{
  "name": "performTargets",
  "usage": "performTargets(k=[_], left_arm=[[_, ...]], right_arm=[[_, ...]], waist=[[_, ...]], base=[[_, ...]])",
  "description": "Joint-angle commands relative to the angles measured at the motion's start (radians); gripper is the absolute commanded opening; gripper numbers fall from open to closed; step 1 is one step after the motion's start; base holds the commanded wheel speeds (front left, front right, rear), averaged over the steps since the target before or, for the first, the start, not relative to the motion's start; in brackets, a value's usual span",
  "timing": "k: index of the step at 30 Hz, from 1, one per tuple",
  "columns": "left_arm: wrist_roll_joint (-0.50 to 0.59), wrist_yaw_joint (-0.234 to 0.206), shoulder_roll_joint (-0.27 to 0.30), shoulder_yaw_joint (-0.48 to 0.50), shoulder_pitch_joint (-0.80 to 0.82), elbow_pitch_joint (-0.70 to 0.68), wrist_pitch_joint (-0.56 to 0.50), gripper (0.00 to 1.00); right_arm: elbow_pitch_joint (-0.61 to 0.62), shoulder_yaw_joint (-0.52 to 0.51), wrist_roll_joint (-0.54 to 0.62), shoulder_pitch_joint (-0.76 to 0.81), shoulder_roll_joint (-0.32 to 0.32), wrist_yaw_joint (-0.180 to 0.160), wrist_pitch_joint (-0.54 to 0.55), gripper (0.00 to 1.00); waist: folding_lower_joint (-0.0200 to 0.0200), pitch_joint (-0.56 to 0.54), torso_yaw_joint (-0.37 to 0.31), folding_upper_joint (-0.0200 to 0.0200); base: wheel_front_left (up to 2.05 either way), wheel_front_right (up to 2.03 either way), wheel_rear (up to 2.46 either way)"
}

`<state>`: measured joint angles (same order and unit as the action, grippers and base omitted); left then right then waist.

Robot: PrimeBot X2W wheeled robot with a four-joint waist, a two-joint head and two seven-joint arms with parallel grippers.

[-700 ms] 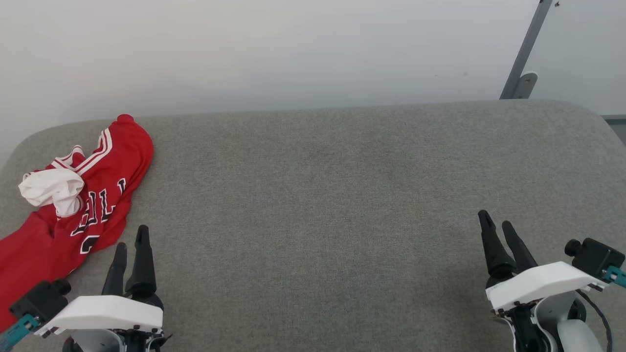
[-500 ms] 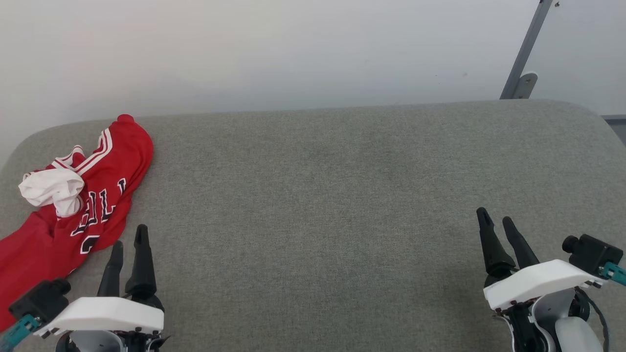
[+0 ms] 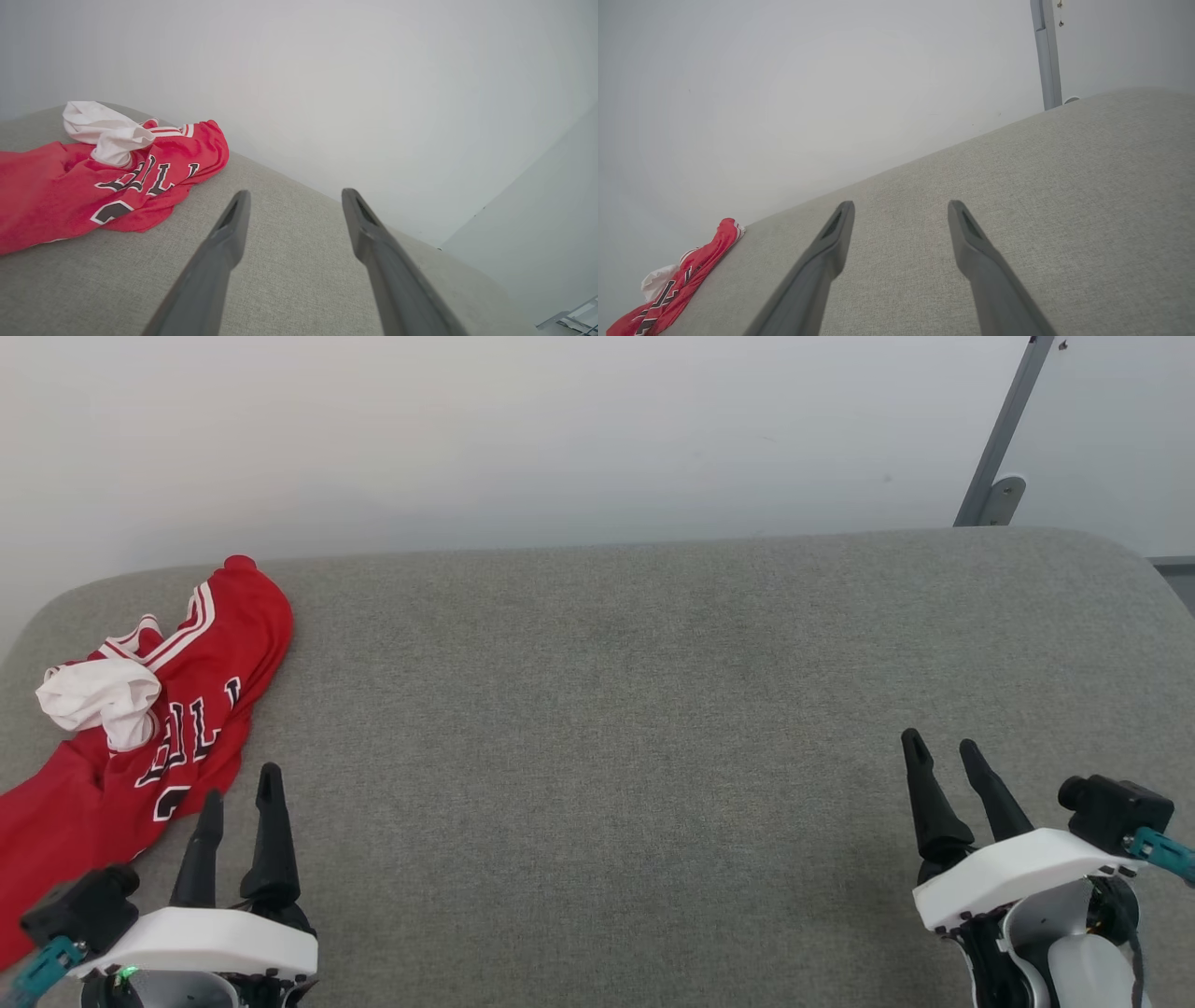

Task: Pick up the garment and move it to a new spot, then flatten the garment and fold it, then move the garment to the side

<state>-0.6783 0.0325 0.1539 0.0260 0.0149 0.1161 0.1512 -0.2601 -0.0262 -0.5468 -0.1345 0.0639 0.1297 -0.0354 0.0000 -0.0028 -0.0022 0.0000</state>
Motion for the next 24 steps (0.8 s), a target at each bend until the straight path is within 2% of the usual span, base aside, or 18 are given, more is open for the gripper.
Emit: performTargets(k=[1, 24], left_arm=[[0.028, 0.004, 0.008, -0.003, -0.005, -0.014, 0.013, 1.0], [0.211, 0.005, 0.031, -0.033, -0.021, -0.019, 0.064, 1.0]], right_arm=[[0.014, 0.003, 0.032, -0.024, 0.002, 0.001, -0.006, 1.0], [0.024, 0.014, 0.235, -0.025, 0.001, 0.002, -0.036, 1.0]], waist=[[0.0, 0.0, 0.0, 0.0], [0.0, -0.001, 0.0, 0.0]], base=[[0.0, 0.0, 0.0], [0.0, 0.0, 0.0]])
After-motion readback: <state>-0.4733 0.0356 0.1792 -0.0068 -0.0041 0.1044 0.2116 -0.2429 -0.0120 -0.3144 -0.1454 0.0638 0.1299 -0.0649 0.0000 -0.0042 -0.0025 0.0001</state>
